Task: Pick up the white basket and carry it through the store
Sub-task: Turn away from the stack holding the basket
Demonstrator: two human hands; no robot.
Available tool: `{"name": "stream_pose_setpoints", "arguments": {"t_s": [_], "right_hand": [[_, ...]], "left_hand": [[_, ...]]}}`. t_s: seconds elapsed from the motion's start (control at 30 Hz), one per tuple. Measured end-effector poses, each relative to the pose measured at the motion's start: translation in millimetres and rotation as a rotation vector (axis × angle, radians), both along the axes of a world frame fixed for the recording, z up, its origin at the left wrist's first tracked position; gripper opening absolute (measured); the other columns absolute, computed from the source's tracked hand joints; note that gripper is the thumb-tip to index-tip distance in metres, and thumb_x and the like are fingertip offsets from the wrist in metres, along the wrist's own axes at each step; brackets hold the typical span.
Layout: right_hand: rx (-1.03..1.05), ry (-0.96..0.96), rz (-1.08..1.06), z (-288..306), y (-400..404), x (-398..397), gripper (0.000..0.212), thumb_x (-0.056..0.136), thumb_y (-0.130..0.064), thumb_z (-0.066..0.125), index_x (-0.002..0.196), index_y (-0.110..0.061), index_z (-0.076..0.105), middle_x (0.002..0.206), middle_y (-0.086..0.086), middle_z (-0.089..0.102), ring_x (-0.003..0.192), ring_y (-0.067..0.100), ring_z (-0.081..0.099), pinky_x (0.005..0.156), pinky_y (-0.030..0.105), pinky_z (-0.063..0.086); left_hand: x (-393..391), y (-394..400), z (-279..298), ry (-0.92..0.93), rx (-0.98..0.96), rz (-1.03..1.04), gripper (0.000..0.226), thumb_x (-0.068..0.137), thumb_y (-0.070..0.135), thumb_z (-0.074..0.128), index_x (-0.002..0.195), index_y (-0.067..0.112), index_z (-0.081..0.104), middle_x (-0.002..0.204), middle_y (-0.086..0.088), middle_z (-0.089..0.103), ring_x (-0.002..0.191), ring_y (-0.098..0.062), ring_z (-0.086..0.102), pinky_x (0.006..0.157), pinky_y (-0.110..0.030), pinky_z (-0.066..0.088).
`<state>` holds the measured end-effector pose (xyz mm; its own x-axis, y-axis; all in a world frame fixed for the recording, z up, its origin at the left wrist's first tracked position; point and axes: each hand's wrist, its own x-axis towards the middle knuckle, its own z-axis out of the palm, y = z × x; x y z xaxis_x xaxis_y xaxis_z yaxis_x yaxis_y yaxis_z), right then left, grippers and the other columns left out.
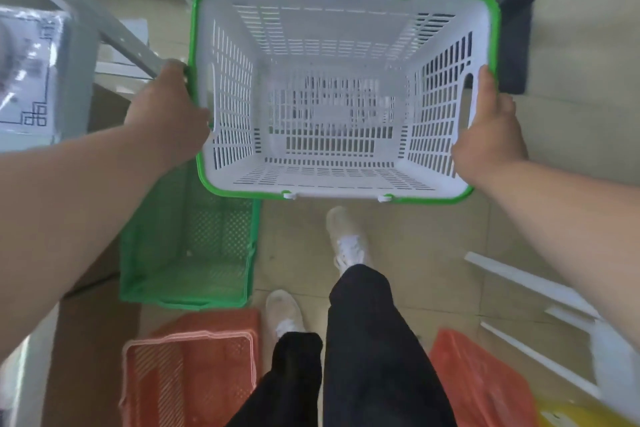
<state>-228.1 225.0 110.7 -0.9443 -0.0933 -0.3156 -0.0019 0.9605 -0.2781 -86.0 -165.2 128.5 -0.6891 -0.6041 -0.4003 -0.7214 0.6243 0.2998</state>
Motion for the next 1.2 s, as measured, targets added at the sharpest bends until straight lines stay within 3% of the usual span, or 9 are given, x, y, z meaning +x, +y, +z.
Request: {"name": "stream_pose_setpoints", "arguments": {"t_s": [0.17, 0.37, 0.43, 0.7, 0.83, 0.93, 1.03, 1.1, 1.2], "right_hand": [[-0.041, 0.070, 0.040, -41, -30, -77, 0.096, 0.091, -0.006, 0.053, 0.164, -0.035, -0.002, 0.149, 0.021, 0.033, 0.126, 0.040, 0.049, 0.101, 0.042, 0.039], [-0.088, 0.073, 0.038, -77, -49, -147, 0.097, 0.090, -0.002, 0.050, 0.164, -0.030, -0.006, 0.155, 0.021, 0.032, 0.134, 0.041, 0.045, 0.108, 0.043, 0.036], [-0.058, 0.037, 0.030, -90, -49, -161, 0.098, 0.090, -0.001, 0.052, 0.164, -0.025, -0.008, 0.160, 0.021, 0.028, 0.138, 0.041, 0.042, 0.109, 0.042, 0.034], [-0.005, -0.064, 0.038, -151, -37, -174, 0.094, 0.090, -0.002, 0.054, 0.165, -0.016, -0.001, 0.158, 0.024, 0.031, 0.136, 0.043, 0.043, 0.106, 0.042, 0.035], [0.018, -0.123, 0.046, -189, -36, -172, 0.096, 0.090, -0.007, 0.055, 0.165, -0.019, -0.003, 0.155, 0.022, 0.033, 0.135, 0.041, 0.043, 0.108, 0.043, 0.036], [0.104, -0.157, 0.025, -217, -35, -172, 0.096, 0.086, -0.009, 0.058, 0.164, -0.022, 0.004, 0.150, 0.020, 0.033, 0.134, 0.041, 0.042, 0.108, 0.044, 0.037], [0.095, -0.175, -0.127, -244, -35, -173, 0.067, 0.087, -0.011, 0.055, 0.149, -0.021, 0.032, 0.137, 0.016, 0.048, 0.119, 0.040, 0.054, 0.097, 0.038, 0.043], [0.024, -0.207, -0.249, -258, -36, -172, 0.046, 0.094, -0.011, 0.053, 0.138, -0.016, 0.042, 0.120, 0.003, 0.055, 0.102, 0.029, 0.055, 0.082, 0.029, 0.039], [-0.032, -0.166, -0.337, -270, -36, -170, 0.027, 0.099, -0.012, 0.048, 0.126, -0.012, 0.049, 0.109, 0.002, 0.052, 0.095, 0.023, 0.049, 0.075, 0.025, 0.035]], "left_hand": [[-68, -34, -47, 0.031, -0.021, 0.045, 0.060, 0.099, 0.020, 0.070, 0.152, 0.020, 0.042, 0.130, -0.012, 0.067, 0.102, -0.039, 0.064, 0.079, -0.046, 0.051], [-126, -47, -92, 0.045, -0.006, 0.050, 0.055, 0.099, 0.016, 0.069, 0.149, 0.016, 0.047, 0.122, -0.011, 0.068, 0.093, -0.034, 0.060, 0.066, -0.038, 0.046], [-135, -44, -109, 0.018, 0.005, 0.038, 0.053, 0.098, 0.017, 0.071, 0.146, 0.015, 0.049, 0.119, -0.012, 0.070, 0.093, -0.035, 0.061, 0.072, -0.042, 0.048], [-147, -36, -179, -0.109, 0.048, 0.008, 0.052, 0.098, 0.016, 0.071, 0.144, 0.015, 0.048, 0.119, -0.016, 0.072, 0.100, -0.043, 0.068, 0.084, -0.052, 0.059], [-151, -36, -214, -0.157, 0.049, 0.001, 0.048, 0.098, 0.018, 0.069, 0.141, 0.015, 0.049, 0.116, -0.018, 0.071, 0.092, -0.040, 0.065, 0.079, -0.051, 0.057], [-154, -34, -234, -0.180, 0.047, -0.021, 0.058, 0.095, 0.018, 0.068, 0.149, 0.018, 0.047, 0.117, -0.012, 0.071, 0.088, -0.034, 0.062, 0.071, -0.041, 0.049], [-159, -31, -251, -0.250, 0.142, 0.048, 0.063, 0.098, 0.026, 0.070, 0.156, 0.020, 0.047, 0.119, -0.009, 0.071, 0.084, -0.028, 0.065, 0.061, -0.031, 0.045], [-160, -29, -261, -0.294, 0.238, 0.133, 0.040, 0.102, 0.026, 0.068, 0.139, 0.011, 0.061, 0.109, -0.011, 0.072, 0.081, -0.026, 0.068, 0.055, -0.030, 0.045], [-159, -28, -275, -0.283, 0.272, 0.178, 0.015, 0.104, 0.025, 0.066, 0.111, 0.011, 0.063, 0.099, -0.010, 0.072, 0.077, -0.027, 0.073, 0.048, -0.029, 0.046]]}}
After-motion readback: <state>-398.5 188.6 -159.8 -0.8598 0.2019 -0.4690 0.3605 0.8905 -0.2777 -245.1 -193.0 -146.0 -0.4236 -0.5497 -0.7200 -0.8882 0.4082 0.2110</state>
